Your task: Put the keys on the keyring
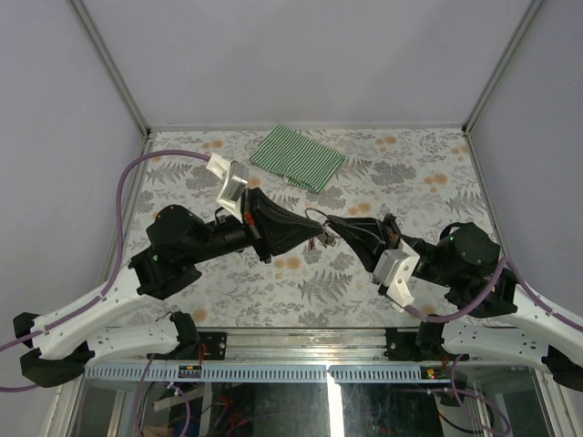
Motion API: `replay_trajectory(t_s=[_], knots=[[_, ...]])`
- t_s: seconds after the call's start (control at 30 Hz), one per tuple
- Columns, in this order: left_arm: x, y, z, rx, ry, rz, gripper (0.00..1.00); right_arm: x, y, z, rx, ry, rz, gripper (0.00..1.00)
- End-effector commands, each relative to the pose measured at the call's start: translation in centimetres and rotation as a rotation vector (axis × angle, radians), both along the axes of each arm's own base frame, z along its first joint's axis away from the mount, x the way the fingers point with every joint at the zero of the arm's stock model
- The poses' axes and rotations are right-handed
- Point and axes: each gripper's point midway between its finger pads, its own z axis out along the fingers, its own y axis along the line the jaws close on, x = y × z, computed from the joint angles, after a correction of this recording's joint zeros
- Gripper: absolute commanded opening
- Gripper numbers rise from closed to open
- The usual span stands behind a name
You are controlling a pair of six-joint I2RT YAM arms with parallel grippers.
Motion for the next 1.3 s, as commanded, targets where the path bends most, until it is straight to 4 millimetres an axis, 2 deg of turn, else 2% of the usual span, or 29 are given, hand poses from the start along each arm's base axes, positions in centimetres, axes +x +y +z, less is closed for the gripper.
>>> replay_trajectory(t_s=[0.0, 0.7, 1.03, 1.2, 1.27], knots=[[-0.8, 0.6, 2.0, -0.058, -0.041, -0.021, 0.0, 1.7, -1.5, 1.7, 0.009, -0.055, -0.126, 0.0], [0.3, -0.4, 1.0, -0.016, 0.01, 0.011, 0.0, 3.3, -0.4, -0.5, -0.084, -0.071, -0.179, 0.0], [2.6, -0.6, 0.0, 0.069, 0.069, 0.119, 0.0, 4.0, -0.6, -1.5, -0.125, -0.081, -0.22, 0.0], [3.0, -0.8, -0.4, 0.091, 0.086, 0.136, 0.0, 3.9, -0.4, -2.0, -0.125, -0.069, -0.212, 0.09], [3.0, -0.8, -0.4, 0.092, 0.087, 0.137, 0.0, 3.9, -0.4, -2.2, -0.128, -0.066, -0.212, 0.16]])
